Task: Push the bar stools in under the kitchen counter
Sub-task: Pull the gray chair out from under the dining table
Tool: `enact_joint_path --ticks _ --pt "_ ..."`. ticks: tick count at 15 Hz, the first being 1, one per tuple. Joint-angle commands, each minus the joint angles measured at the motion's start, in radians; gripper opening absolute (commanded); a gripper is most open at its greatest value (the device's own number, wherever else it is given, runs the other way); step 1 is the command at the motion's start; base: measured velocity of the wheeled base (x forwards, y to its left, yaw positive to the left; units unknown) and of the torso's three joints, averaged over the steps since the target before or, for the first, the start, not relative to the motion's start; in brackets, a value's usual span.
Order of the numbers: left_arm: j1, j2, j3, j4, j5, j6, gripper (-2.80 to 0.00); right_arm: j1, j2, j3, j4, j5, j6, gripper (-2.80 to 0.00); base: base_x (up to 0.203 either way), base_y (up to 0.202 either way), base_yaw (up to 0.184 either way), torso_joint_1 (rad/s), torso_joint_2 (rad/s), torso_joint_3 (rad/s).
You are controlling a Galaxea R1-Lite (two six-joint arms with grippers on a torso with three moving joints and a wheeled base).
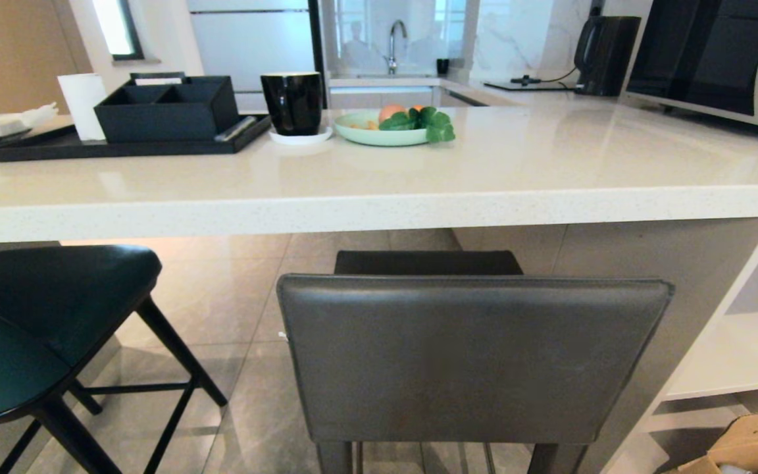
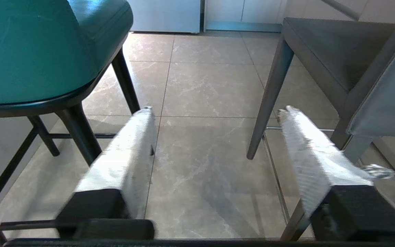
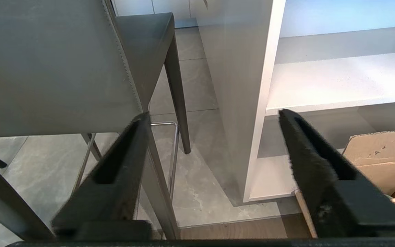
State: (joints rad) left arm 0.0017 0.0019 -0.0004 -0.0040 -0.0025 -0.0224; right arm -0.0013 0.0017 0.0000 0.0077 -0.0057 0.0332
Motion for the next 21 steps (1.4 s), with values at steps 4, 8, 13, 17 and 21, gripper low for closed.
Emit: enact_joint_path --ticks 4,8,13,17,21 --pt "0.001 0.000 0.000 -0.010 -0.002 0.023 0.00 0.000 -0.002 0.002 -0.005 0.004 -0.022 0.00 0.000 0.000 0.000 0.000 0.00 0.000" --pt "0.000 0.001 0.000 -0.030 -0.067 0.188 0.00 0.001 0.011 -0.039 0.000 0.048 -0.075 0.00 0.000 0.000 0.000 0.000 0.00 0.000" --pt "0.001 0.001 -0.006 -0.036 -0.077 0.190 0.00 0.041 0.322 -0.234 -0.063 0.112 0.004 0.00 0.000 0.000 0.000 0.000 0.00 0.000" --pt "-0.006 0.188 -0.281 0.037 -0.230 0.075 0.00 0.062 0.476 -0.275 -0.209 0.132 0.000 0.00 0.000 0.000 0.000 0.000 0.00 0.000" --pt "-0.135 0.469 -0.315 -0.090 -0.404 -0.019 0.00 0.078 0.524 -0.254 -0.166 0.180 -0.002 0.00 0.000 0.000 0.000 0.000 0.00 0.000"
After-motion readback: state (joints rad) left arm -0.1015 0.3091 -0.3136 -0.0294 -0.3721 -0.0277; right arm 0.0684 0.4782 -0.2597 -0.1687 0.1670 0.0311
